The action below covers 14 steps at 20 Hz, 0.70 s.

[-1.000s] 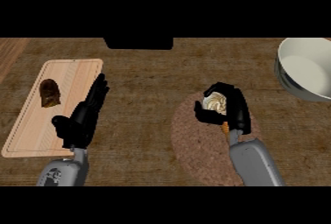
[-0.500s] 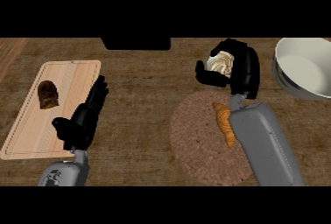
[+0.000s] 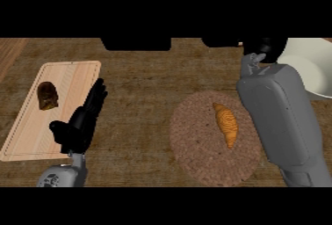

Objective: Pick the cupcake from the placemat and place it in the bowl

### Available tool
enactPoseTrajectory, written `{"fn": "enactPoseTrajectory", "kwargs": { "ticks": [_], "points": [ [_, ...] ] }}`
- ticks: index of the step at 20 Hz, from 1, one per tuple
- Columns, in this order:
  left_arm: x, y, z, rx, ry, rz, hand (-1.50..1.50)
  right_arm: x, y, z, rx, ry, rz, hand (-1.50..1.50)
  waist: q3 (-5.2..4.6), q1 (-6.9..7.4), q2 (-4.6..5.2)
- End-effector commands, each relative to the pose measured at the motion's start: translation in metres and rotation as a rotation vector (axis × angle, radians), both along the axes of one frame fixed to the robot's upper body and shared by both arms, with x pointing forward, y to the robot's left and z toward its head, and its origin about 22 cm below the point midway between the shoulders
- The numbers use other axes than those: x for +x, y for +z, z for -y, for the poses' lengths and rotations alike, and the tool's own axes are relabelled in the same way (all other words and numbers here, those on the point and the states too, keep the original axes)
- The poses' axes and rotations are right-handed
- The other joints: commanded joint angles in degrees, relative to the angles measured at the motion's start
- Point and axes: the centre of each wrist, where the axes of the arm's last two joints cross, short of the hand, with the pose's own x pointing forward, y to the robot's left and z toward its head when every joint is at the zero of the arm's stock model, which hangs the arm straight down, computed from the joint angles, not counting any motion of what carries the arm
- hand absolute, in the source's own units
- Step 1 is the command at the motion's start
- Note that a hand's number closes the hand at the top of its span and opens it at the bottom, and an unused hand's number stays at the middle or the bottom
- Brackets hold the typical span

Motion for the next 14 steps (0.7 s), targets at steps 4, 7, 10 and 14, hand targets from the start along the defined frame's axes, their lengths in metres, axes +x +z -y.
{"fn": "enactPoseTrajectory", "kwargs": {
  "ticks": [4,7,10,14],
  "points": [
    [0.011,0.013,0.006,-0.004,0.017,0.021,0.00,0.026,0.066,0.039,0.002,-0.116,0.012,1.50,0.03,0.30,0.21],
    [0.002,0.006,0.023,-0.022,-0.004,0.001,0.00,0.025,0.072,0.036,0.002,-0.176,-0.016,1.50,0.02,0.07,0.08],
    [0.004,0.003,0.001,0.005,0.007,0.019,0.00,0.041,0.066,0.075,0.027,-0.180,-0.010,1.50,0.03,0.25,0.25],
    [0.009,0.000,0.004,-0.007,0.011,0.002,0.00,0.055,0.064,0.101,-0.098,-0.303,-0.112,1.50,0.00,0.37,0.47]
  ]
}}
